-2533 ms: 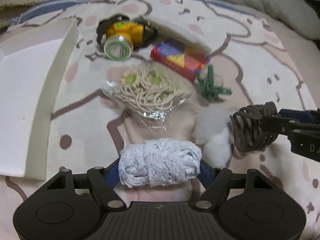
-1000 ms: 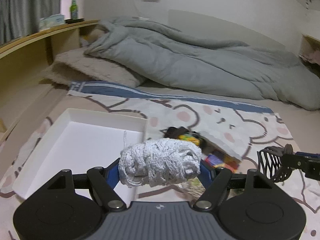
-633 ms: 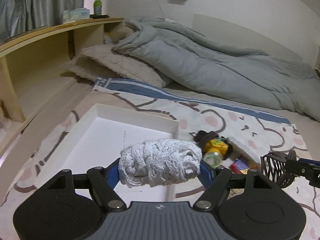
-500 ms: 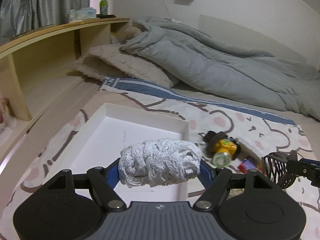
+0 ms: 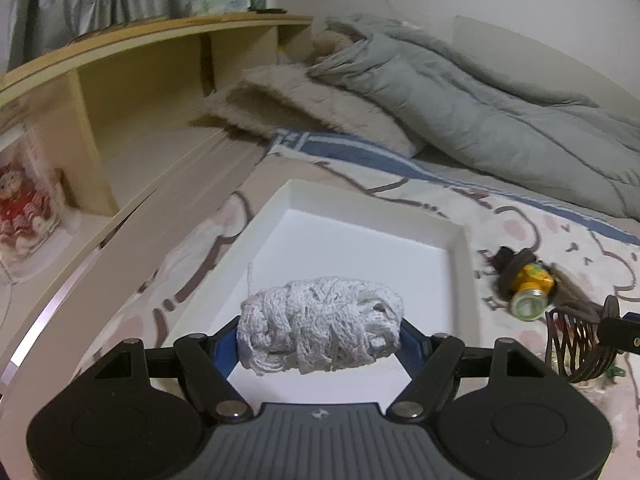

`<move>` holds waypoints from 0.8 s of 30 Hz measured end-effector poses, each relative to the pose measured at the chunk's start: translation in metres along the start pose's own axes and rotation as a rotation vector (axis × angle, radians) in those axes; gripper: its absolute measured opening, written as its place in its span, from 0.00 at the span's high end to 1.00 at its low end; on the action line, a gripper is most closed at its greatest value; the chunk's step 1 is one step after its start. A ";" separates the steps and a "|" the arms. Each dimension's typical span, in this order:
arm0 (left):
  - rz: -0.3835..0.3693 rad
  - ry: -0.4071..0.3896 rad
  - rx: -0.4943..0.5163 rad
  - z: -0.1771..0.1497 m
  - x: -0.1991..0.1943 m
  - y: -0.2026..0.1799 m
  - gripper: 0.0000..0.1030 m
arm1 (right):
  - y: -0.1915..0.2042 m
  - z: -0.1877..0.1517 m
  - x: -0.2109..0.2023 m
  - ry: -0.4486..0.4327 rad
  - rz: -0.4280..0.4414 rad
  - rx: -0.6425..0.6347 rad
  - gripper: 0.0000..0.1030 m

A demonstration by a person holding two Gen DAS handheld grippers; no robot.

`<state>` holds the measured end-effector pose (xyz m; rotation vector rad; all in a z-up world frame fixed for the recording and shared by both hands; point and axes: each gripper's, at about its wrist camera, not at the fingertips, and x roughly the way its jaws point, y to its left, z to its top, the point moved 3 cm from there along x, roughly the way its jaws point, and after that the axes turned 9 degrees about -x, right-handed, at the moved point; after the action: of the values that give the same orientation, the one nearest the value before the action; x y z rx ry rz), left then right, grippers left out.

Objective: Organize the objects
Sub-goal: 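Carry the white rope bundle with the left tool into the white tray and release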

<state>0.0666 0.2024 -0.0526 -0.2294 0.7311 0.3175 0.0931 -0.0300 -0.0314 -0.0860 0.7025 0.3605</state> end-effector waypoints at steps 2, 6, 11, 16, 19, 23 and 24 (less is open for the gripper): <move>0.010 0.008 -0.007 0.000 0.004 0.007 0.26 | 0.011 0.001 0.007 0.007 0.009 -0.011 0.59; 0.030 0.033 -0.010 -0.004 0.012 0.020 0.26 | 0.037 0.006 0.022 0.036 0.043 -0.014 0.59; 0.030 0.049 -0.026 -0.005 0.016 0.034 0.26 | 0.068 0.009 0.045 0.059 0.089 0.006 0.59; 0.040 0.064 -0.010 -0.007 0.022 0.040 0.26 | 0.090 0.002 0.068 0.116 0.127 0.047 0.59; 0.040 0.079 0.001 -0.007 0.028 0.040 0.26 | 0.095 -0.003 0.079 0.152 0.138 0.088 0.59; 0.036 0.089 0.023 -0.008 0.032 0.037 0.26 | 0.097 -0.009 0.089 0.188 0.147 0.123 0.57; 0.034 0.093 0.029 -0.009 0.033 0.036 0.26 | 0.097 -0.010 0.091 0.201 0.153 0.130 0.58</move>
<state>0.0708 0.2395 -0.0848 -0.2054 0.8312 0.3296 0.1165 0.0853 -0.0935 0.0561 0.9329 0.4555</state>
